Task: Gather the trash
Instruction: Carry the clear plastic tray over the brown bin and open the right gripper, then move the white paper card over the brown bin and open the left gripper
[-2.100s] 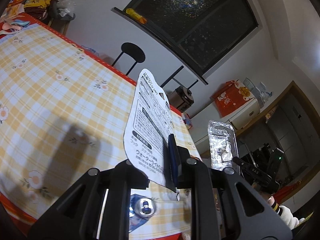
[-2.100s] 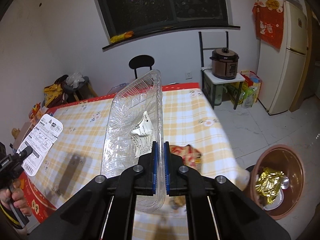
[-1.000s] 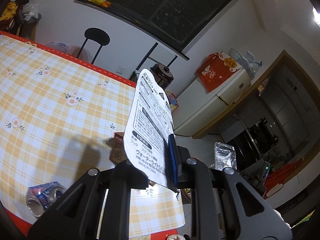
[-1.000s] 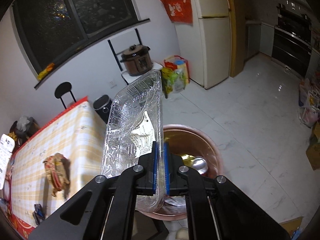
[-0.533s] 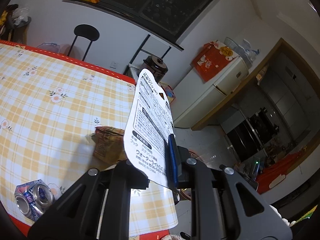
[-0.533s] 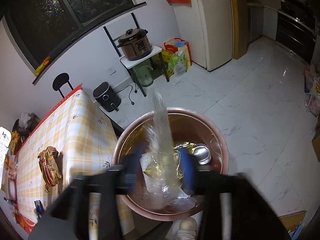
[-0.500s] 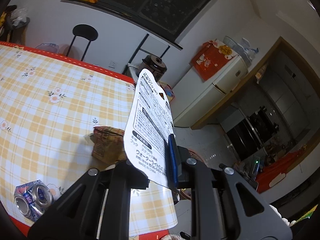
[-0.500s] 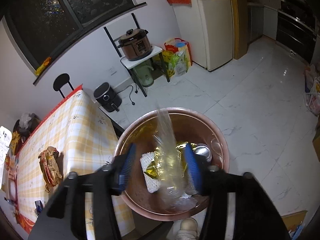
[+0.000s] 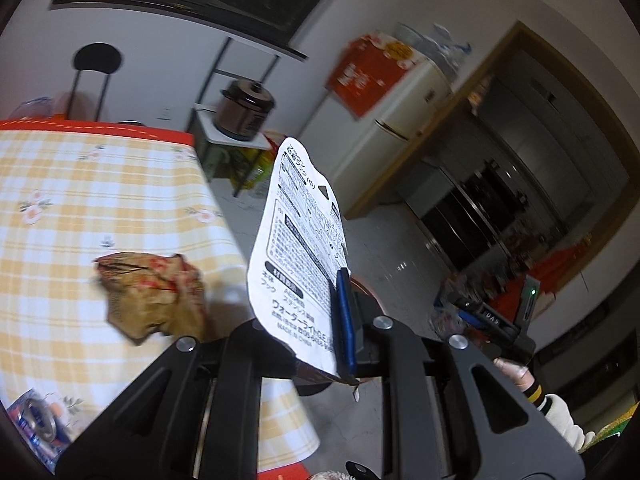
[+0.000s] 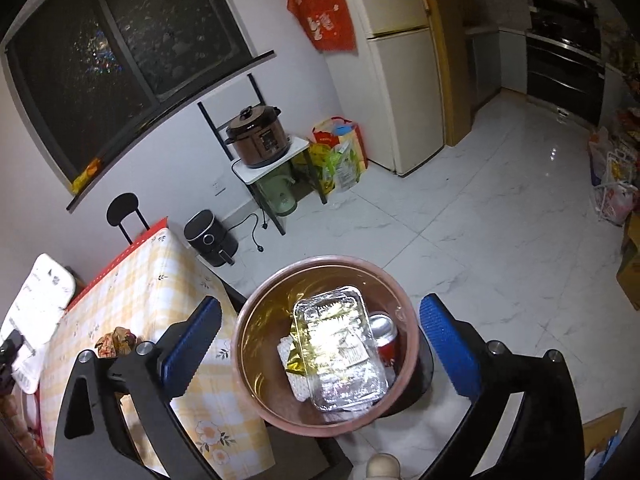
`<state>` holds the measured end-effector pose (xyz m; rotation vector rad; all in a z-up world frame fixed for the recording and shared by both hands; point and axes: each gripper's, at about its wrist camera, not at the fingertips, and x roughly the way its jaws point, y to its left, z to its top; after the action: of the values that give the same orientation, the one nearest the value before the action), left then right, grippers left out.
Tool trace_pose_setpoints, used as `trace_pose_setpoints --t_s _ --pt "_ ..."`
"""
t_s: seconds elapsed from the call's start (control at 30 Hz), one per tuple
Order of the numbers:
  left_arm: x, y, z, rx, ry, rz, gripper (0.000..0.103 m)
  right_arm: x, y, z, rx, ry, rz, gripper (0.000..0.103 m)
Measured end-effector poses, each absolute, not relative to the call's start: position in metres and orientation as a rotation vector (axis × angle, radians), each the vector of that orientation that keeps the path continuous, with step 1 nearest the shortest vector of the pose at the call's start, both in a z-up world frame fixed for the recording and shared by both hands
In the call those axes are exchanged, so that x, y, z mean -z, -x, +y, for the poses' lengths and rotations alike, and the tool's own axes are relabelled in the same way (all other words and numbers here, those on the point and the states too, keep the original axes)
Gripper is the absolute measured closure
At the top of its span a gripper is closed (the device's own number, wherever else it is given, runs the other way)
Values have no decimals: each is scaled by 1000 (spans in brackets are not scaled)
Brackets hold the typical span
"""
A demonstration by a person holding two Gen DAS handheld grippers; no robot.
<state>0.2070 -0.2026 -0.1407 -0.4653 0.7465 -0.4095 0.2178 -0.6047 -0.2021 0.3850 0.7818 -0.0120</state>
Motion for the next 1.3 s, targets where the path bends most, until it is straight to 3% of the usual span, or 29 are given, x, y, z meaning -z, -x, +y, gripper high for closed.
trace_pose_setpoints --t_s 0.83,0.9,0.97,1.3 --pt "200 -309 -391 653 250 963 84 218 -165 -695 178 -492 777 5" --pt "203 -315 -397 663 235 968 76 218 -164 -700 187 -495 777 5" --pt "207 -323 -403 668 239 981 31 218 -162 -702 191 -497 776 5" --pt "193 -314 -376 628 256 935 21 212 -168 -692 170 -487 767 5"
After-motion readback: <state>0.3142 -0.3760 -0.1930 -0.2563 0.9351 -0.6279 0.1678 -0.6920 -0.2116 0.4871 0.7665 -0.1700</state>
